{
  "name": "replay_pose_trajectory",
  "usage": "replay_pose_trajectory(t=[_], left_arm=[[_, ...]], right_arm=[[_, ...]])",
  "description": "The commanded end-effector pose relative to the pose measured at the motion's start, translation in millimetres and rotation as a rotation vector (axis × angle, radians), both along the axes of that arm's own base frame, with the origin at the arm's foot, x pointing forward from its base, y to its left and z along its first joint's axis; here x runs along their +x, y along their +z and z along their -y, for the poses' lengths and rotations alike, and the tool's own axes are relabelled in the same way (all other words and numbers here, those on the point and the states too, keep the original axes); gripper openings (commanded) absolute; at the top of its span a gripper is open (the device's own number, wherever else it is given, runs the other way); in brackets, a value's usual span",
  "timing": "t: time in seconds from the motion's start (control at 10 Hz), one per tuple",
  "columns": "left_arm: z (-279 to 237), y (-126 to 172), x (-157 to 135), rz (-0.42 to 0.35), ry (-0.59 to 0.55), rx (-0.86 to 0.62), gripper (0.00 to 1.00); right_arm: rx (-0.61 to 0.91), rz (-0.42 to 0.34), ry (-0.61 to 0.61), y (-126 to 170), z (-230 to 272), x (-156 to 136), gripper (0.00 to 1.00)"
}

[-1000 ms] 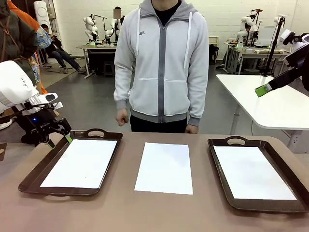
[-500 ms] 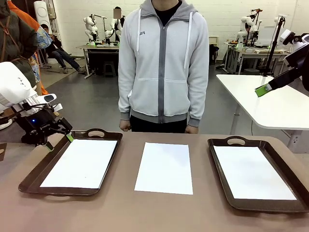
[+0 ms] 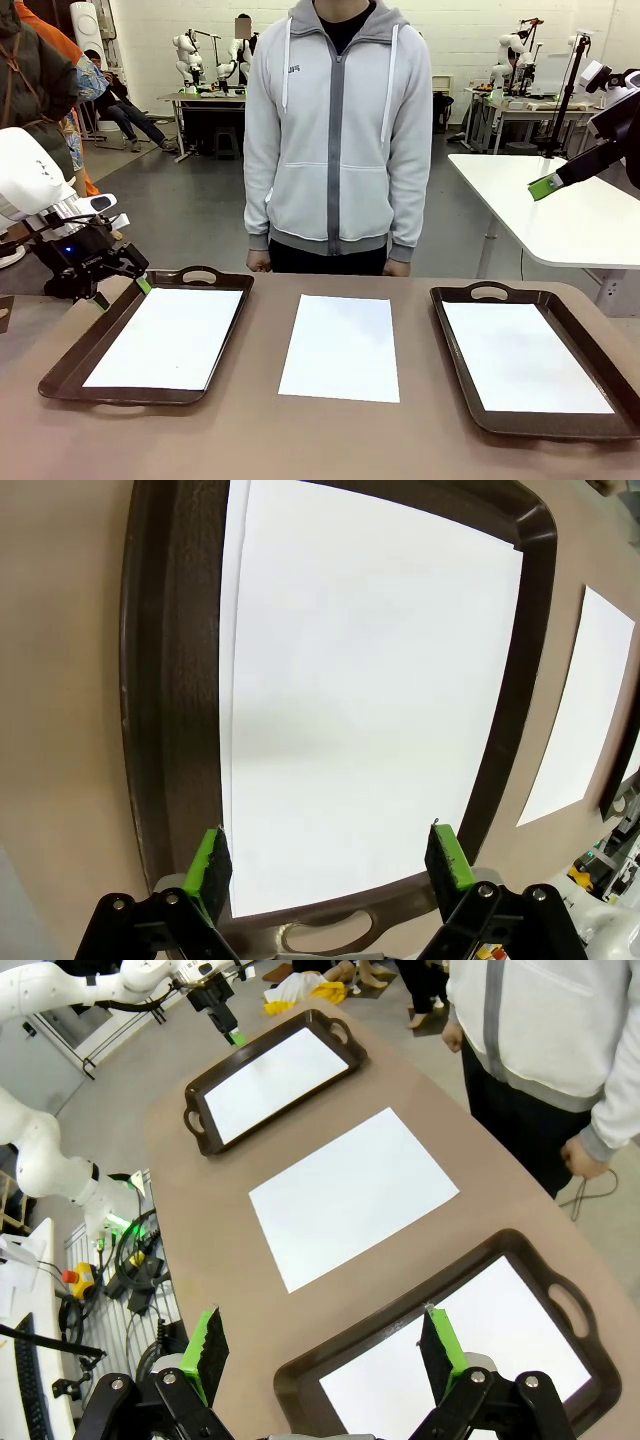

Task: Sort the A4 documents.
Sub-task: Place the A4 Paper in the designated Handle tray, then receive the A4 Paper.

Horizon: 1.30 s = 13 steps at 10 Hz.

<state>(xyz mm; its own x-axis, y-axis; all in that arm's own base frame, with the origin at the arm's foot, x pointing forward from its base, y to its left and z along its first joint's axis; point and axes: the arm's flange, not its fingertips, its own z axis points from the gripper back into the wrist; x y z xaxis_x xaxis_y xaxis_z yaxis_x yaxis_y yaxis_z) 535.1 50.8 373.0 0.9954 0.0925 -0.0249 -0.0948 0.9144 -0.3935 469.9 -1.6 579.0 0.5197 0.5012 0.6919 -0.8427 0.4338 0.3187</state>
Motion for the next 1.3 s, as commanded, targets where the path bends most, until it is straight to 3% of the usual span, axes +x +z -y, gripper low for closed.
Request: replay_pose_trajectory(t=[0.0, 0.9, 1.0, 1.2], left_arm=[[-0.4, -0.1, 0.6, -0.002, 0.012, 0.023, 1.00], [-0.1, -0.3, 0.2, 0.000, 0.000, 0.001, 1.00], [51.9, 41.3, 20.8, 0.077, -0.019, 0.076, 1.00], [56.5, 83.4, 19.6, 0.223, -0.078, 0.149, 1.00]], right_arm=[[-0.008, -0.001, 0.006, -0.8, -0.9, -0.4, 1.00], [-0.008, -0.001, 0.006, -0.8, -0.9, -0.4, 1.00], [-0.008, -0.001, 0.006, -0.8, -0.9, -0.4, 1.00], [-0.008, -0.001, 0.006, -0.8, -0.9, -0.4, 1.00]])
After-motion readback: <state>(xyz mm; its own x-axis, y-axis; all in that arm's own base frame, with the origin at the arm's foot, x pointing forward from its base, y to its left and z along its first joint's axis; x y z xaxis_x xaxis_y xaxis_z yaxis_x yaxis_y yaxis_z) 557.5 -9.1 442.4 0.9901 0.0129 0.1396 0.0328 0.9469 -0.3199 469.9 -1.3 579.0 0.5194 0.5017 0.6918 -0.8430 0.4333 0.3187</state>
